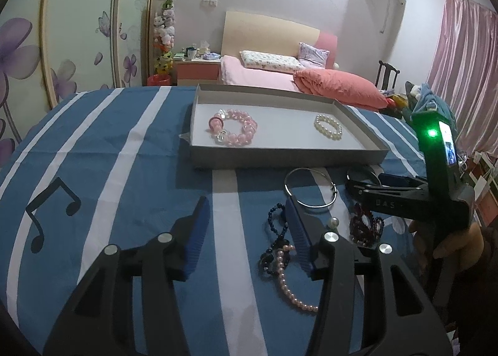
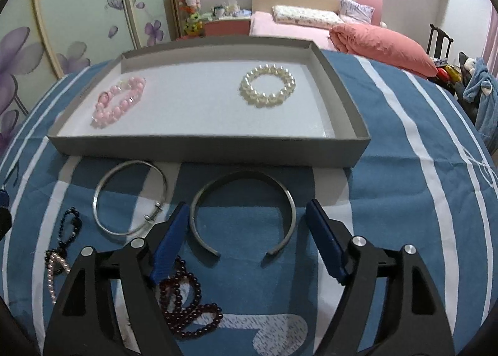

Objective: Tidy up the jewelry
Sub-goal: 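Grasp the black bead strand with the left tool while the right tool moves over the silver cuff bangle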

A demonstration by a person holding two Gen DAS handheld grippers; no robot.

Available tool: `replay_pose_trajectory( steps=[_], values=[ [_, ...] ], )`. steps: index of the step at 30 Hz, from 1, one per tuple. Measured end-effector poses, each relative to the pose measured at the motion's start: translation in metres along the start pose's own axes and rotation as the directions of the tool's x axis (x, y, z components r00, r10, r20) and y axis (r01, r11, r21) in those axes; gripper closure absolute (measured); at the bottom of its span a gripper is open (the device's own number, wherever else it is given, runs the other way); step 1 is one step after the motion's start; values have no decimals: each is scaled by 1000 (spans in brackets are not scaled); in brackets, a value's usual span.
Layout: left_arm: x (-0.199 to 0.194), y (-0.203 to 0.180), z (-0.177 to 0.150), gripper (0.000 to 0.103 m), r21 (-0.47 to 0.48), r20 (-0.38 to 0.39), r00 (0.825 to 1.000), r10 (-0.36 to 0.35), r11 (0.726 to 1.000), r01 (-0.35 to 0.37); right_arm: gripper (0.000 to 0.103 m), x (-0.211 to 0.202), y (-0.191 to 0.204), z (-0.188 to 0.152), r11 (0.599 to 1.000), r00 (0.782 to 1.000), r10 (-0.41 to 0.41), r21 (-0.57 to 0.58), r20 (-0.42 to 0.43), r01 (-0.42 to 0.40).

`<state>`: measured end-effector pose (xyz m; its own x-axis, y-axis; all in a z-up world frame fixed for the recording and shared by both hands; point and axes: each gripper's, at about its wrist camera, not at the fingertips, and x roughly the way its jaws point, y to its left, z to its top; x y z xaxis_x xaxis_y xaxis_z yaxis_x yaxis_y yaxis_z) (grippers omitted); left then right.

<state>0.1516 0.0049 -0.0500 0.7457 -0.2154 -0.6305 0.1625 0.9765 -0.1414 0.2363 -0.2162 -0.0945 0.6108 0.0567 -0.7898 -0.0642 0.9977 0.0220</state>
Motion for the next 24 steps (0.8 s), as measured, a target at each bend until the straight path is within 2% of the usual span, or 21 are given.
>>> replay_pose_trajectory(
  steps=[1, 7, 14, 16, 22, 24],
  values=[
    [1, -1, 0, 53, 4, -3, 1000, -2, 1000, 2, 35, -3, -1, -1, 1000, 1000, 4, 0, 6, -4],
    [11, -14, -1, 53, 58, -52, 998, -19, 998, 22, 35, -10, -7, -3, 1000, 1000, -9, 17, 9, 9],
    [46, -34, -4, 54, 149, -175, 984, -23, 988, 49, 35, -12, -13, -5, 1000, 1000, -6, 26, 10, 6],
    [54, -35, -5, 58, 156, -197, 980, -15, 987, 46, 35, -12, -14, -5, 1000, 1000, -6, 25, 10, 6],
    [69, -34, 0, 78, 159, -236, 972, -7, 986, 46, 35, -13, -14, -5, 1000, 1000, -5, 24, 9, 4],
    [69, -35, 0, 92, 172, -238, 971, -7, 984, 49, 35, -12, -14, -5, 1000, 1000, -5, 25, 9, 4]
  ],
)
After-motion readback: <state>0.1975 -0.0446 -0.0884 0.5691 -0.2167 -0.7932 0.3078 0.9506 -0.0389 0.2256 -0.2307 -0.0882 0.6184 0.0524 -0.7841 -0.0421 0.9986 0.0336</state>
